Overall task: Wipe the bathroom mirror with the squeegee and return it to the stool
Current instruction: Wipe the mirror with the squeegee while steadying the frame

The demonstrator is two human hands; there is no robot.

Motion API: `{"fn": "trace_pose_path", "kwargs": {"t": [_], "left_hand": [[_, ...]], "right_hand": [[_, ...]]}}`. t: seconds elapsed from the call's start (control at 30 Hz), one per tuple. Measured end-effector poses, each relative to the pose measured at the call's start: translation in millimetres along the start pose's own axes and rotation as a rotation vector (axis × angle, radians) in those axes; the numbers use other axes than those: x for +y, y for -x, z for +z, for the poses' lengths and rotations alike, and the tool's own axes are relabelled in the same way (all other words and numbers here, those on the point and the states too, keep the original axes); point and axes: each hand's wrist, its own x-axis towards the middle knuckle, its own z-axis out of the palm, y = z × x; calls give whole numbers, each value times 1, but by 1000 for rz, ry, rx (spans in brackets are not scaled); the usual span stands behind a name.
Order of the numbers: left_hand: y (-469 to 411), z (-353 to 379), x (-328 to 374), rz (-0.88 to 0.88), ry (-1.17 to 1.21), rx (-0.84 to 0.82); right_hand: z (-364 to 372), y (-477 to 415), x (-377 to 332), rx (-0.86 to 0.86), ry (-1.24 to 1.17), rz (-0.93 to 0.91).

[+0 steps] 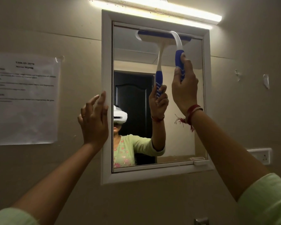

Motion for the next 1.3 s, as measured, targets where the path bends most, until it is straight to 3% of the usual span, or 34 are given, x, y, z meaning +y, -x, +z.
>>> {"fn": "trace_pose_path", "kwargs": {"t": [0.77,1.3], "left_hand": [[1,2,-3,12,45,-7],[2,3,-4,7,43,27]], "right_hand": [[-18,37,13,-36,74,-31],[-46,112,30,-134,77,-10]]}}
